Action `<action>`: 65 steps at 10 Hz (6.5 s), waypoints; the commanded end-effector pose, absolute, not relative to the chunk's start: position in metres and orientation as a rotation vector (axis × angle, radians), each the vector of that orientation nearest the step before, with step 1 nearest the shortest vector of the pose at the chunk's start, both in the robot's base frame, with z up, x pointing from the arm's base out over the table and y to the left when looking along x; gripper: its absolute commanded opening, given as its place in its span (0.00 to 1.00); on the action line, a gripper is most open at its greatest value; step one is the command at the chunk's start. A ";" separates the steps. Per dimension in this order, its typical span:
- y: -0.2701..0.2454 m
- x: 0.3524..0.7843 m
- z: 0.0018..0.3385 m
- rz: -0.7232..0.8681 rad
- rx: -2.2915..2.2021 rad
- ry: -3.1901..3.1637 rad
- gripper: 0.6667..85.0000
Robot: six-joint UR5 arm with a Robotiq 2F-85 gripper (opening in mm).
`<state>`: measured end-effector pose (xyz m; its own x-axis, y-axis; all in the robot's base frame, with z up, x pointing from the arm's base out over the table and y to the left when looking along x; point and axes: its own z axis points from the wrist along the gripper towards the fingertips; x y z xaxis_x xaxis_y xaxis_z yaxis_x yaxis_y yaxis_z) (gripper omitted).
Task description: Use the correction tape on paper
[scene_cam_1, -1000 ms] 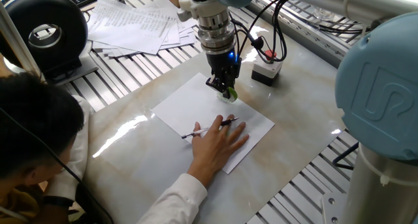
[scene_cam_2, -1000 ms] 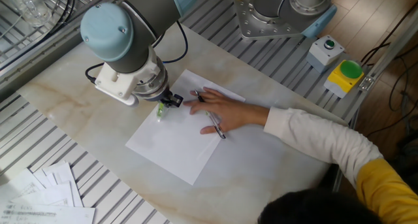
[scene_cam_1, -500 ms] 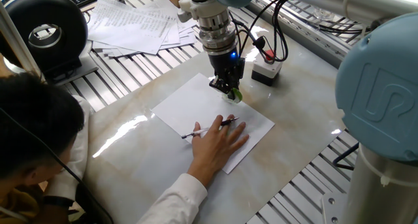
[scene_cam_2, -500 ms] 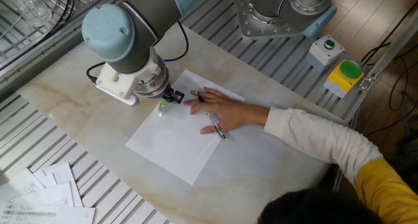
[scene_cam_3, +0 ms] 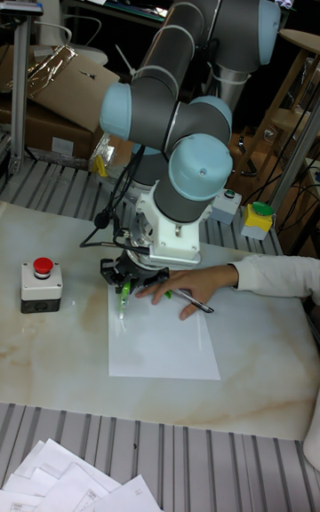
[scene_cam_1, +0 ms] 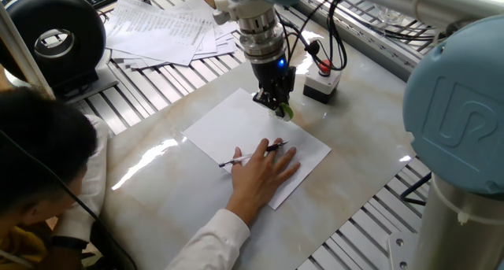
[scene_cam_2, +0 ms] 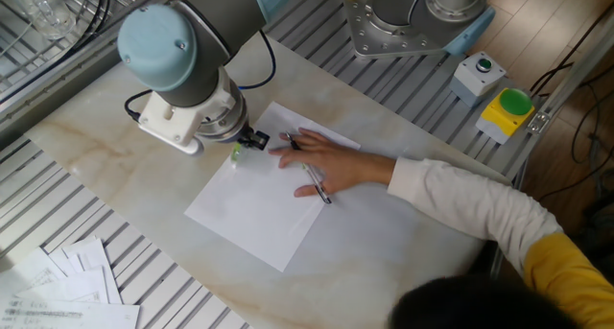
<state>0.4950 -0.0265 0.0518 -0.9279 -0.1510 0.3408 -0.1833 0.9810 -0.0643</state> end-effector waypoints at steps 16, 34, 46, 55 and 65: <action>-0.003 0.538 0.076 0.084 0.173 -2.644 0.00; -0.011 0.526 0.040 0.080 0.245 -2.623 0.00; -0.015 0.515 0.042 0.071 0.245 -2.606 0.00; -0.018 0.509 0.041 0.068 0.240 -2.598 0.00; -0.021 0.502 0.040 0.082 0.231 -2.593 0.00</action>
